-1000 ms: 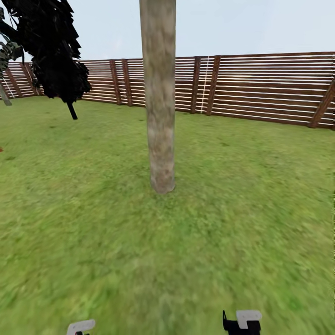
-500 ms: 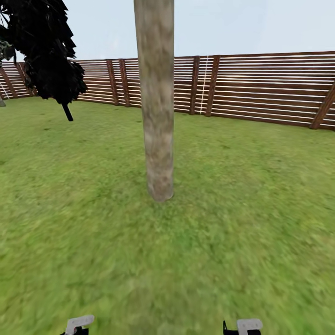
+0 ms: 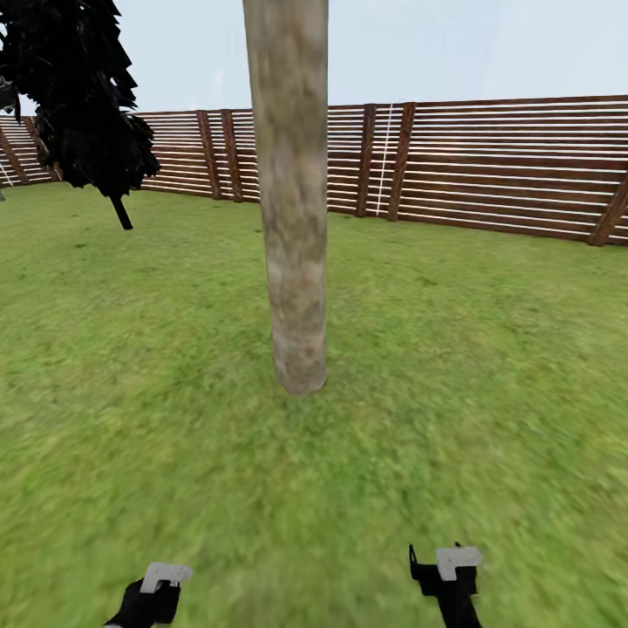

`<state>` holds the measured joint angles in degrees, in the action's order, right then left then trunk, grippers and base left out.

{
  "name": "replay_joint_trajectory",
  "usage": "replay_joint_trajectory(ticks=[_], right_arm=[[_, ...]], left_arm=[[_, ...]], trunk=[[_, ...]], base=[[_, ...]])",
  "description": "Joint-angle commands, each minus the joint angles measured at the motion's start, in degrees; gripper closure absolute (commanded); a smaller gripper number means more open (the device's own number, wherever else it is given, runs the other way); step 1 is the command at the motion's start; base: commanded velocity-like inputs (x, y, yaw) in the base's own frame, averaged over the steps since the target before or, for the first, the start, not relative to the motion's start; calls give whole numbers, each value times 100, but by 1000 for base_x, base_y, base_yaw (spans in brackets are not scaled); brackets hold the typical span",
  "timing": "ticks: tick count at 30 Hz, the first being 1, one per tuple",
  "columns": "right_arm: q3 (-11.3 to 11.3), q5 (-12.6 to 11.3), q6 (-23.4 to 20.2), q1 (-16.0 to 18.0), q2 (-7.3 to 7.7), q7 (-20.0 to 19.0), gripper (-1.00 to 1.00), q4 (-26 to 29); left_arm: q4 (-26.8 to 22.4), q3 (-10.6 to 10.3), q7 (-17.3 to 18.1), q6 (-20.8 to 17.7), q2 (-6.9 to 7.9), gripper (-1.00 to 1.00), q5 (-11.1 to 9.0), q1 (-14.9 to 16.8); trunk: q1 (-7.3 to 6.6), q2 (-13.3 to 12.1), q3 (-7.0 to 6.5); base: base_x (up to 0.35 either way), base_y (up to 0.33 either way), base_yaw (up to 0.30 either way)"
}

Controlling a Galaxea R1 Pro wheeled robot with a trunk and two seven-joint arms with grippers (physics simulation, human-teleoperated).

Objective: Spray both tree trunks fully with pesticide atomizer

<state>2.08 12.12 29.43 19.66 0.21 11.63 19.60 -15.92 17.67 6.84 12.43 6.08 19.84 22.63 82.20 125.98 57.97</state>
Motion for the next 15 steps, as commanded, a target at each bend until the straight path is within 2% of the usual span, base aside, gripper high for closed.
replay_joint_trajectory(ticks=[1, 3, 4, 5, 6, 7, 8, 9, 10, 11, 12, 14, 15], right_arm=[[22, 105, 12, 3, 4, -146, -100, 92], [25, 335, -1, 3, 92, -617, -100, 300], [27, 542, -8, 3, 173, -954, -100, 435], [28, 746, -32, 3, 239, -1255, -100, 548], [28, 882, -72, 0, 269, -1437, -100, 606], [29, 1118, -204, 8, 294, -1729, -100, 656], [29, 1417, -413, 41, 308, -2067, -100, 688], [29, 1651, -556, 84, 313, -2315, -100, 718], [29, 2028, -717, 168, 317, -2699, -100, 794], [29, 2365, -808, 263, 315, -3121, -100, 901], [33, 2562, -855, 337, 308, -3555, -100, 1003], [31, 2693, -887, 411, 291, -4143, -100, 1150], [30, 2739, -904, 452, 276, -4588, -100, 1316]], left_arm=[[-13, 5, 193, -71, 10, 100, 193, 99], [-54, -114, 673, -246, 43, 100, 634, 246], [-127, -157, 1031, -323, 87, 100, 945, 304], [-239, -179, 1388, -364, 152, 100, 1152, 346], [-306, -191, 1647, -380, 188, 100, 1235, 378], [-383, -201, 2095, -394, 230, 100, 1313, 429], [-450, -213, 2559, -396, 270, 100, 1357, 501], [-499, -222, 2857, -399, 302, 100, 1389, 567], [-563, -230, 3276, -414, 357, 100, 1484, 663], [-627, -232, 3710, -469, 413, 100, 1718, 730], [-737, -231, 4107, -576, 442, 100, 2049, 802], [-958, -225, 4570, -786, 451, 100, 2515, 877], [-1179, -227, 4912, -956, 427, 100, 2828, 906]], trunk=[[3, 2, 6], [3, 2, 6], [3, 2, 6], [3, 2, 6], [3, 2, 6], [3, 2, 6], [3, 2, 6], [3, 2, 6], [3, 2, 6], [3, 2, 6], [3, 2, 6], [3, 2, 6], [3, 2, 6]], base=[[339, 0, 0], [339, -20, 0], [339, -49, 0], [339, -47, 0], [339, -30, 0], [339, -15, 0], [339, -8, 0], [339, -5, 0], [339, -3, 0], [339, -1, 0], [338, -1, 0], [322, 0, 0], [239, 0, 0]])
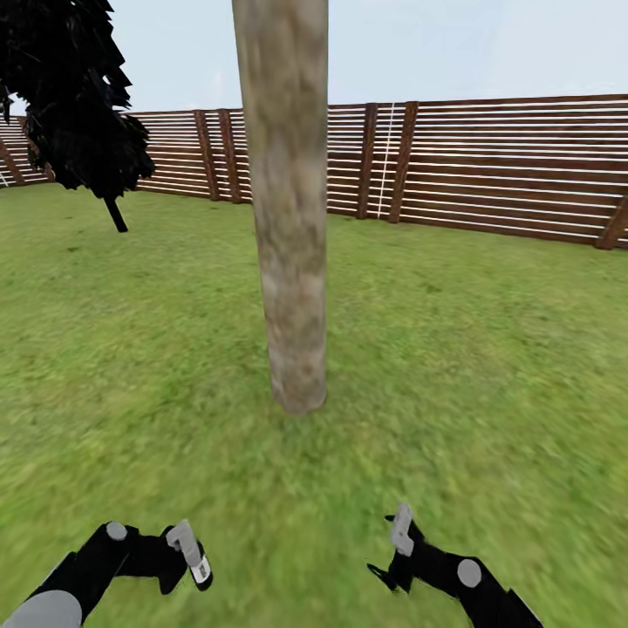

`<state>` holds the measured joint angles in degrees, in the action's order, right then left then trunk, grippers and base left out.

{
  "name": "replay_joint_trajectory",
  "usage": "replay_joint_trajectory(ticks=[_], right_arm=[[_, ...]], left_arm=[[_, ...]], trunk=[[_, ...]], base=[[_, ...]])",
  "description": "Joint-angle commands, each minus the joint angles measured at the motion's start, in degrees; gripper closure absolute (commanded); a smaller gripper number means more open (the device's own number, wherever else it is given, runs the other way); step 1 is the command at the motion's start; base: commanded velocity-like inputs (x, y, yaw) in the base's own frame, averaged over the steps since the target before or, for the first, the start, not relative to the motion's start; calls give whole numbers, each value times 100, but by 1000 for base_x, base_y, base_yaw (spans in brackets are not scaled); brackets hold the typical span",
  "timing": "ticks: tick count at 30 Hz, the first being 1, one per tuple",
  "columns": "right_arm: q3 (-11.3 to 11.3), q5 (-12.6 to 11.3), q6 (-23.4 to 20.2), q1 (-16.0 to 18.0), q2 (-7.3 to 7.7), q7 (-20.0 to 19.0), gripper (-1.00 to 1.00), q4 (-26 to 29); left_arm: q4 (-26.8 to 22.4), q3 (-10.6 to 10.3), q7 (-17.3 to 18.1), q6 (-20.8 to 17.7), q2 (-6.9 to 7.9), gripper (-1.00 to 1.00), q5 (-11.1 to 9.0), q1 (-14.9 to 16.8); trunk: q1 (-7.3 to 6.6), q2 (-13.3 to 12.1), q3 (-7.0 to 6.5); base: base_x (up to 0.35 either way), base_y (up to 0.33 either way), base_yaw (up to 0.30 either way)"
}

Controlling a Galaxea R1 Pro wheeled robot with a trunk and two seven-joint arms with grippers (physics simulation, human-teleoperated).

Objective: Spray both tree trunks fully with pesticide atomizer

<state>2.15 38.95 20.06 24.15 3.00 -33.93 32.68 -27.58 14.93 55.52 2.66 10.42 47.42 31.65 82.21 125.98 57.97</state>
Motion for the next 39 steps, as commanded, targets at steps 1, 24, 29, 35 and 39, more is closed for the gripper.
replay_joint_trajectory(ticks=[1, 24, 29, 35, 39], right_arm=[[23, 73, 25, 19, -8, -272, -100, 132], [-786, 89, -768, 64, -329, -1800, 100, 1372], [-812, 86, -767, 64, -343, -1802, 100, 1373], [-814, 94, -767, 64, -591, -1973, 100, 1481], [-815, 87, -767, 64, -652, -2007, 100, 1593]], left_arm=[[-159, 46, 232, -59, -19, 100, 227, 15], [-1260, -731, 1294, -257, -402, 100, 552, 32], [-1259, -772, 1290, -244, -626, 100, 557, 34], [-1259, -794, 1273, -240, -872, 100, 575, 34], [-1259, -1207, 1253, -254, -953, 100, 698, 34]], trunk=[[2, 2, 6], [2, 2, 6], [2, 2, 6], [2, 2, 6], [2, 2, 6]], base=[[153, 0, 0], [8, 0, 0], [0, 0, 0], [0, 0, 0], [0, 0, 0]])
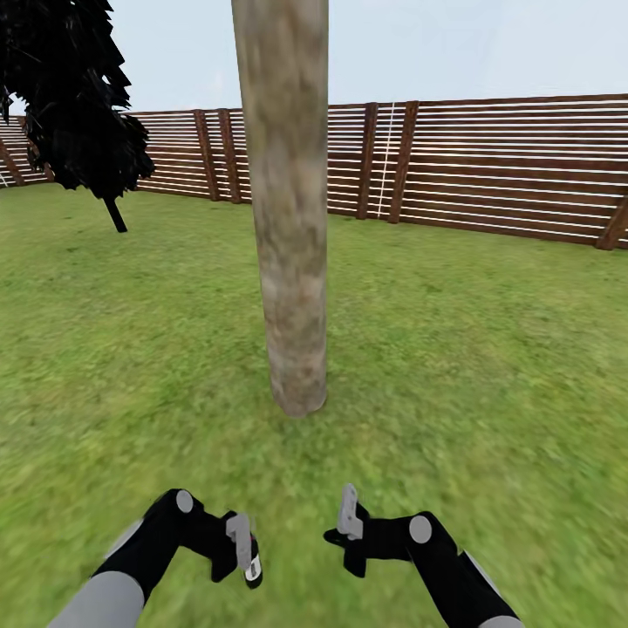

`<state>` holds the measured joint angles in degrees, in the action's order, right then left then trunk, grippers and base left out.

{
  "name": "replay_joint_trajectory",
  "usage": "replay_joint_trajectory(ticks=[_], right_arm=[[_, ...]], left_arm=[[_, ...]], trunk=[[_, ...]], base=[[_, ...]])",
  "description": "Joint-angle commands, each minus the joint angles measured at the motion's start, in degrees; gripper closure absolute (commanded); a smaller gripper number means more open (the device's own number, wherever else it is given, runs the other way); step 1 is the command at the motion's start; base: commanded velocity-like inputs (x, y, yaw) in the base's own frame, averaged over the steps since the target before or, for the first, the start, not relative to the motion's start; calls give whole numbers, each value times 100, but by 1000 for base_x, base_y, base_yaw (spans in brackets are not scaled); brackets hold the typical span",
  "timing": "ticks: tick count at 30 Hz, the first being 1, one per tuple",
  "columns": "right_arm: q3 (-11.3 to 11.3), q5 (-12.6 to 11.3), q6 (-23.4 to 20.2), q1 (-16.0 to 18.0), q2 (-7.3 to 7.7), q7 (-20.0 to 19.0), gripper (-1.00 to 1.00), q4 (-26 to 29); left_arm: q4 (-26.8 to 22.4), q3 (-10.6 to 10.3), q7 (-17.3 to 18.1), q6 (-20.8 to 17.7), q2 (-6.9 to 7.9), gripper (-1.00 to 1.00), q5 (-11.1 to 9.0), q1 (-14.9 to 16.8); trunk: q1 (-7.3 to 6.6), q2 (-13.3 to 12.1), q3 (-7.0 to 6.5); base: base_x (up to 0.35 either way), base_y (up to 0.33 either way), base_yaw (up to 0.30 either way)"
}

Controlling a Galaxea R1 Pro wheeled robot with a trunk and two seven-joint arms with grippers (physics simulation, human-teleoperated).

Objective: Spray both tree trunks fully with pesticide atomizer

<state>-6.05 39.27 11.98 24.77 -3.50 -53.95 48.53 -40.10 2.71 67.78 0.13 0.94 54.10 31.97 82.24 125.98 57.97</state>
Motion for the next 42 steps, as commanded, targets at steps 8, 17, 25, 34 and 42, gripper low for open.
replay_joint_trajectory(ticks=[8, 17, 25, 34, 42], right_arm=[[-1, 55, 41, 2, -31, -25, 100, 33], [-7, 55, 41, 2, -246, -28, 100, 33], [-10, 55, 41, 2, -274, -28, 100, 33], [-10, 55, 41, 2, -293, -28, 100, 33], [-10, 55, 41, 2, -293, -28, 100, 33]], left_arm=[[-6, -156, -48, -4, -326, 100, 75, 6], [-6, -174, -72, 5, -417, 100, 89, 3], [-14, -223, -64, 14, -419, 100, 92, 11], [-24, -729, -72, -1, -545, 100, 91, 74], [-24, -739, -72, 4, -672, 100, 87, 125]], trunk=[[-1, 2, 5], [-1, 2, 5], [-1, 2, 5], [-1, 2, 5], [-1, 2, 5]], base=[[0, 0, 0], [0, 0, 0], [0, 0, 0], [0, 0, 0], [0, 0, 0]])
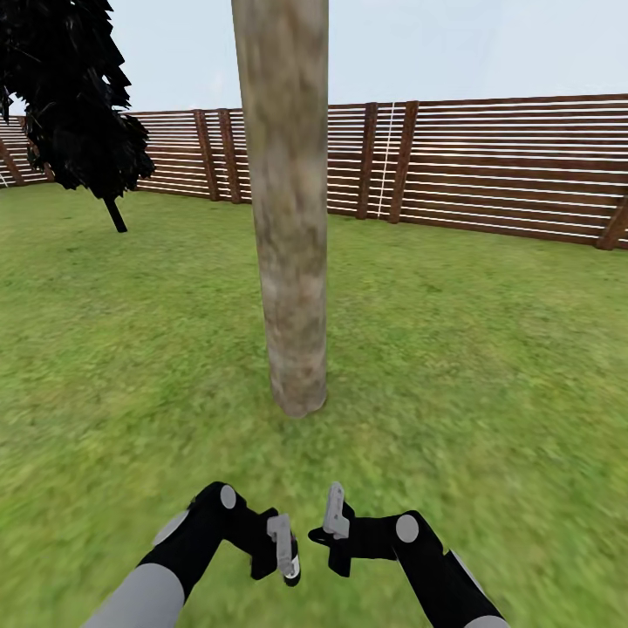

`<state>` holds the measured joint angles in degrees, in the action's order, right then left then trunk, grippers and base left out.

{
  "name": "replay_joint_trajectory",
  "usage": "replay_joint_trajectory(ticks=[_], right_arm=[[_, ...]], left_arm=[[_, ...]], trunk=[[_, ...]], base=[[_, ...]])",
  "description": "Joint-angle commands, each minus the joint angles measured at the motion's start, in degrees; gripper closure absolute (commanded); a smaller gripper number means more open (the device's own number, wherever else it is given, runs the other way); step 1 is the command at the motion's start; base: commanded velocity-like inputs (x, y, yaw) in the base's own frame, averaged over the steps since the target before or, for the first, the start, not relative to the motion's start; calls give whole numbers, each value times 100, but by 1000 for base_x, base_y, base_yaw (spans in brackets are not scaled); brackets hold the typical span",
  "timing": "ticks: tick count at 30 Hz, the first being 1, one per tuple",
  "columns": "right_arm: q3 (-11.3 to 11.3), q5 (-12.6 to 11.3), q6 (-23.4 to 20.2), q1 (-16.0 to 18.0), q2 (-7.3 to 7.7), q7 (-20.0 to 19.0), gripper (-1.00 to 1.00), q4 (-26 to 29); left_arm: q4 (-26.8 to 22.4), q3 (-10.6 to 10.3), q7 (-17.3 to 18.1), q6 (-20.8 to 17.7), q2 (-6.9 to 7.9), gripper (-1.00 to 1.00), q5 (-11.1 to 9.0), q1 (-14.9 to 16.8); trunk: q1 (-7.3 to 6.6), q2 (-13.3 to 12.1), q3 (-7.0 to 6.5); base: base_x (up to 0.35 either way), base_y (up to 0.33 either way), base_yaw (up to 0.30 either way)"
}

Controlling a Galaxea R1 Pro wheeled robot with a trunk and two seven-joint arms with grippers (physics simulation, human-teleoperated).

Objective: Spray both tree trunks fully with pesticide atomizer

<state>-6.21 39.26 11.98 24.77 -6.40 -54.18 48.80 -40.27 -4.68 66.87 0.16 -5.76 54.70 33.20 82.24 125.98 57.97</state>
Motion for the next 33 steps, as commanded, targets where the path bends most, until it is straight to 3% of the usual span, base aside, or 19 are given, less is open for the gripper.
replay_joint_trajectory(ticks=[1, 4, 6, 13, 33], right_arm=[[6, 56, 41, 2, -2, -5, 100, 7], [6, 56, 41, 2, -2, -5, 100, 7], [6, 56, 41, 2, -1, -5, 100, 7], [6, 56, 41, 2, -1, -5, 100, 7], [6, 56, 41, 2, -1, -5, 100, 7]], left_arm=[[-7, -33, 19, 1, -29, 100, 29, 2], [-7, -278, 19, -6, -66, 100, 26, 5], [-7, -318, 18, -7, -79, 100, 24, 4], [0, -332, -195, -7, -100, 100, 14, 2], [16, -333, -204, -7, -180, 100, -40, 2]], trunk=[[-1, 2, 5], [-1, 2, 5], [-1, 2, 5], [-1, 2, 5], [-1, 2, 5]], base=[[0, 0, 0], [0, 0, 0], [0, 0, 0], [0, 0, 0], [0, 0, 0]])
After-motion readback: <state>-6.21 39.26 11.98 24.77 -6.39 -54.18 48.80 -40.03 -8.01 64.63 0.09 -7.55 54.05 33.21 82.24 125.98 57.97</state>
